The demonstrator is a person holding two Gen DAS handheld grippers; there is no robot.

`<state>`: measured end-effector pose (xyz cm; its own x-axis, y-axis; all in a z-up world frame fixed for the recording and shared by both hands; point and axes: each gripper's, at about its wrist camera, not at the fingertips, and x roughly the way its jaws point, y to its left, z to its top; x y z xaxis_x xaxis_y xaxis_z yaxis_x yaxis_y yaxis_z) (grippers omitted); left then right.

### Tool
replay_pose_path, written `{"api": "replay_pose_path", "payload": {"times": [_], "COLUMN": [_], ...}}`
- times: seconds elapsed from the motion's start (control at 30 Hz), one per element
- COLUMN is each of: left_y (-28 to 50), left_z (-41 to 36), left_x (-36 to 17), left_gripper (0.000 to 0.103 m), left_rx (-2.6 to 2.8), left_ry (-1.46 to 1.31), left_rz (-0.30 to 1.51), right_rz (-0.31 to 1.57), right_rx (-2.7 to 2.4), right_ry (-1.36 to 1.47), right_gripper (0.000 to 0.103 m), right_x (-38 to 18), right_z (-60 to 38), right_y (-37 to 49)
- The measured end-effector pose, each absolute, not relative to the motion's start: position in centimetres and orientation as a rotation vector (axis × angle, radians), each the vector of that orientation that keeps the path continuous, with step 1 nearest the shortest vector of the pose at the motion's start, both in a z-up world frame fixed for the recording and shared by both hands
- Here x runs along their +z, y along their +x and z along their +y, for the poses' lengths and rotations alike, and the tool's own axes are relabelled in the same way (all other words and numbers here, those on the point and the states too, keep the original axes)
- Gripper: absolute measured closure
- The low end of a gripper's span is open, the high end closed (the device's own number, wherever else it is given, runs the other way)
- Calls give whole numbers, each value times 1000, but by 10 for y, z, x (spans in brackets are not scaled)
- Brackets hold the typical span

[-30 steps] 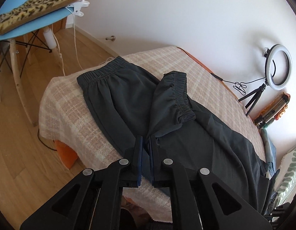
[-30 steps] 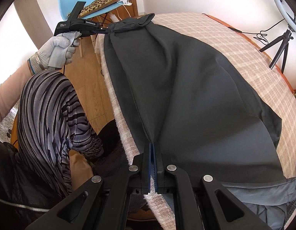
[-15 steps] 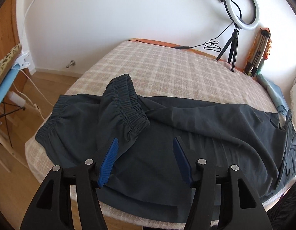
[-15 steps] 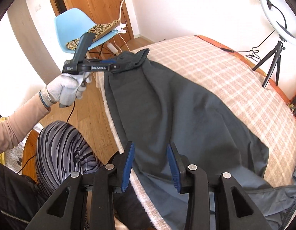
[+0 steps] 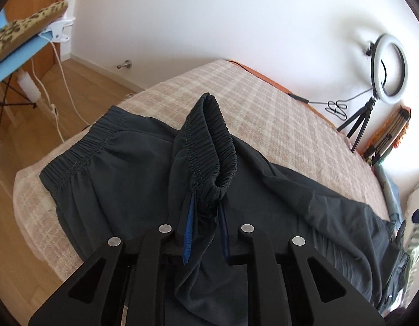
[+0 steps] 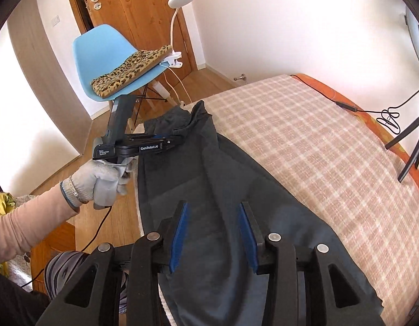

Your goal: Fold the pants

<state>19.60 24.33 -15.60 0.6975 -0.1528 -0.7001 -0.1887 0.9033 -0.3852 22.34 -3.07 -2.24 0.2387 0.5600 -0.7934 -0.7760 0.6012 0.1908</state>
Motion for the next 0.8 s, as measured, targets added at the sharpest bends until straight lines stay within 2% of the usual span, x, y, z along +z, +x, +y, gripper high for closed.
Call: {"api": "replay_pose_path", "payload": {"times": [0.23, 0.33, 0.53, 0.63, 0.67, 0.7, 0.73, 0.77, 0.8], "left_y": [167, 160, 162, 165, 164, 163, 162, 161, 159], "left_z": [307, 311, 313, 314, 316, 317, 319, 320, 323], "left_x": [-168, -170, -162, -156, -153, -151, -148, -145, -142], "left_gripper": [94, 94, 94, 94, 94, 94, 95, 95, 95], "left_rx": [63, 58, 51, 36, 31, 28, 32, 35, 39], "left_ry": [-747, -750, -754, -745, -746, -741, -730, -720, -711], "left_rz": [719, 714, 692, 687, 683, 682, 678, 672, 669], "right_rz": [1002, 1019, 1066, 1043, 1045, 1054, 1079, 1093, 1090], "right_rx": [935, 952, 1034, 1031, 1025, 1026, 1030, 1023, 1012], "right_ry": [-336, -374, -348, -452, -469, -464, -452, -440, -434], "right_gripper": [58, 50, 42, 43, 48, 74, 92, 93, 100], "right_x": [-59, -76, -97, -107, -110, -111, -114, -115, -115], "right_z": [16, 38, 76, 92, 95, 96, 97, 98, 98], "right_y": [263, 279, 298, 297, 298, 302, 307, 311, 315]}}
